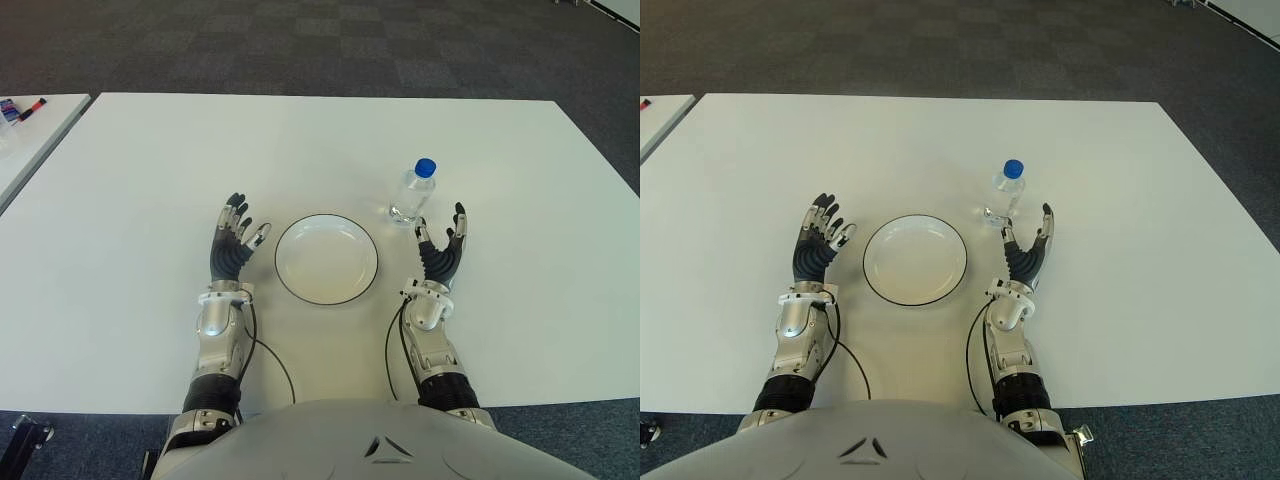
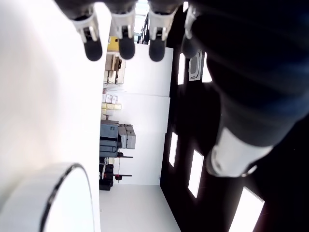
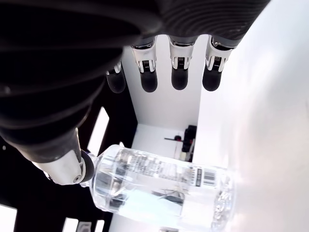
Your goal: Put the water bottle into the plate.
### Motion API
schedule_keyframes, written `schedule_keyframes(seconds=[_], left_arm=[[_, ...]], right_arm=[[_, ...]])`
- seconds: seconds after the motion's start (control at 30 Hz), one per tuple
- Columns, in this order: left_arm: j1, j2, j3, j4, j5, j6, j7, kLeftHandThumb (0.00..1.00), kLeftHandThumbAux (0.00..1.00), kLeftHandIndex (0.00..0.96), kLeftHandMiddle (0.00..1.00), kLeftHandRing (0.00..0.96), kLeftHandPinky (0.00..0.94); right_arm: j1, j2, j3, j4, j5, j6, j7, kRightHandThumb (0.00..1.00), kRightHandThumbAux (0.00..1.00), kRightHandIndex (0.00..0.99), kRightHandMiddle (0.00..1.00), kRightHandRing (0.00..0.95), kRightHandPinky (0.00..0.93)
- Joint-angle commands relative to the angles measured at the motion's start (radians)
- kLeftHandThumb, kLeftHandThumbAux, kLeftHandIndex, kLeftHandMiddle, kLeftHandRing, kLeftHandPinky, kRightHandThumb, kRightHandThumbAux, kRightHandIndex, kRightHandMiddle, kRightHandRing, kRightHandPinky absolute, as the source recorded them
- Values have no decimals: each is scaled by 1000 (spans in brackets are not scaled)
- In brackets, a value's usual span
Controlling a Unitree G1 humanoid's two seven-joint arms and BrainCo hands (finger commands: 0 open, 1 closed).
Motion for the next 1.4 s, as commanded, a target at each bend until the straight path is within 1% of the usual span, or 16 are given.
schedule_keyframes(seconds=[0.03, 0.13, 0.33, 0.6, 0.7, 0.83, 0.93, 1.07, 1.2, 1.4], left_arm=[[-3, 8, -6, 3, -6, 21, -2, 188, 750, 65, 76, 71, 99], [-4, 11, -6, 6, -1, 15, -1, 182, 747, 67, 78, 77, 108], [-3, 13, -8, 10, 6, 8, 2, 169, 738, 69, 79, 81, 114], [-2, 17, -11, 15, 15, 3, 4, 152, 731, 68, 83, 88, 125], [-3, 14, -11, 19, 11, -1, 2, 156, 733, 67, 84, 88, 121], [-3, 9, -11, 22, 9, -7, 5, 162, 736, 68, 84, 86, 116], [-3, 8, -12, 22, 10, -8, 7, 163, 737, 69, 84, 86, 116], [0, 10, -17, 18, 21, -7, 10, 164, 734, 71, 86, 89, 122], [0, 9, -19, 17, 21, -9, 7, 166, 734, 69, 87, 89, 122], [4, 11, -25, 11, 20, -5, 4, 200, 739, 64, 89, 86, 121]], right_arm=[[-27, 0, -13, 10, 0, 38, 9, 363, 594, 20, 30, 27, 71], [-73, -18, -34, 37, 15, 67, 27, 393, 574, 20, 25, 21, 58], [-134, -43, -52, 87, 13, 98, 33, 426, 549, 16, 20, 15, 44], [-170, -75, -29, 98, -60, 184, 3, 448, 527, 4, 16, 13, 45], [-188, -95, -11, 100, -98, 240, 0, 461, 519, 2, 17, 16, 54], [-199, -122, 13, 90, -134, 314, 31, 469, 500, 0, 18, 19, 60], [-200, -131, 22, 80, -142, 344, 44, 472, 492, 0, 19, 20, 61], [-207, -148, 37, 65, -156, 407, 80, 465, 479, 0, 19, 21, 66], [-215, -161, 44, 58, -160, 451, 106, 438, 465, 0, 18, 22, 71], [-236, -187, 54, 66, -158, 493, 139, 390, 443, 0, 6, 9, 44]])
